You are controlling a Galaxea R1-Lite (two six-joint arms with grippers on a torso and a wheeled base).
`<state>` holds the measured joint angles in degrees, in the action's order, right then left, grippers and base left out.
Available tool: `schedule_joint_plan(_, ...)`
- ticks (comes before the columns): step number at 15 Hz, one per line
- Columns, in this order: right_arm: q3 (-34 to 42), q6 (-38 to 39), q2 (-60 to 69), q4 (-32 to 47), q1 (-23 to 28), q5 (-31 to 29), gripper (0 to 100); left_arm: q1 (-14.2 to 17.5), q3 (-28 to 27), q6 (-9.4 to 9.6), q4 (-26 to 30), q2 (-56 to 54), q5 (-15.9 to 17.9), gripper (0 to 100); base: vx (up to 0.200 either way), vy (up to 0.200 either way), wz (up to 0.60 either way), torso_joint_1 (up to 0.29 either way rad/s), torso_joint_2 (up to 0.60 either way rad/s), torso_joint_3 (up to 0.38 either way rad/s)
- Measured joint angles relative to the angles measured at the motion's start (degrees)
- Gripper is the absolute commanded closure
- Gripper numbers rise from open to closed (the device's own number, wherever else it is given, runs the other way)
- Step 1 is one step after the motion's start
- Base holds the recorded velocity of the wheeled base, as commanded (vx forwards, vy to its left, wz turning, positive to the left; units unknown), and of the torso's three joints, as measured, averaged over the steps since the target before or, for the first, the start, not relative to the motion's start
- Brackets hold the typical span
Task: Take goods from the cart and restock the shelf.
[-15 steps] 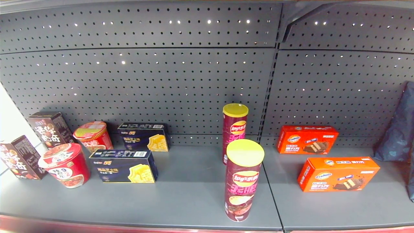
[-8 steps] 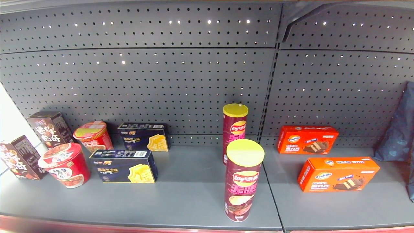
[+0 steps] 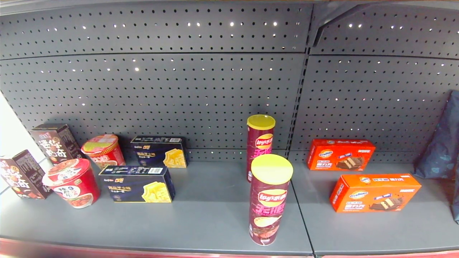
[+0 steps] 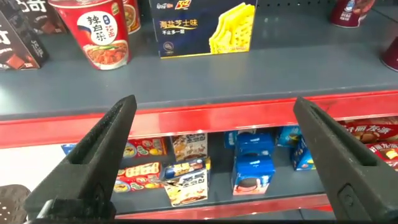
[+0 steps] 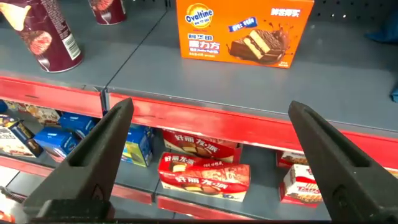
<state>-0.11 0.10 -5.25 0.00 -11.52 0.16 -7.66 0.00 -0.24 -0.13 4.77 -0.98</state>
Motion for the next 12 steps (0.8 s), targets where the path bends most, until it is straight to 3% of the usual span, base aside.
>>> schedule_joint_plan(6,0.01,0.0,-0.04,0.0,0.06,0.0,0,0.0,0.0,0.15,0.0,0.02,0.24,0,0.0,0.0,0.0,0.0,0.0,0.0)
schedule_joint_plan(7,0.01,0.0,-0.04,0.0,0.06,0.0,0,0.0,0.0,0.56,-0.02,0.02,0.35,0,0.0,0.0,0.0,0.0,0.0,0.0)
schedule_joint_plan(9,0.01,0.0,-0.06,0.0,0.04,0.0,0,0.0,0.0,3.55,0.0,0.05,0.49,0,0.0,0.0,0.0,0.0,0.0,0.0)
schedule_joint_plan(12,0.01,-0.05,-0.09,0.0,0.0,0.0,0,0.02,0.0,3.99,-0.05,0.07,0.57,0,0.0,-0.2,0.0,0.002,0.0,0.002)
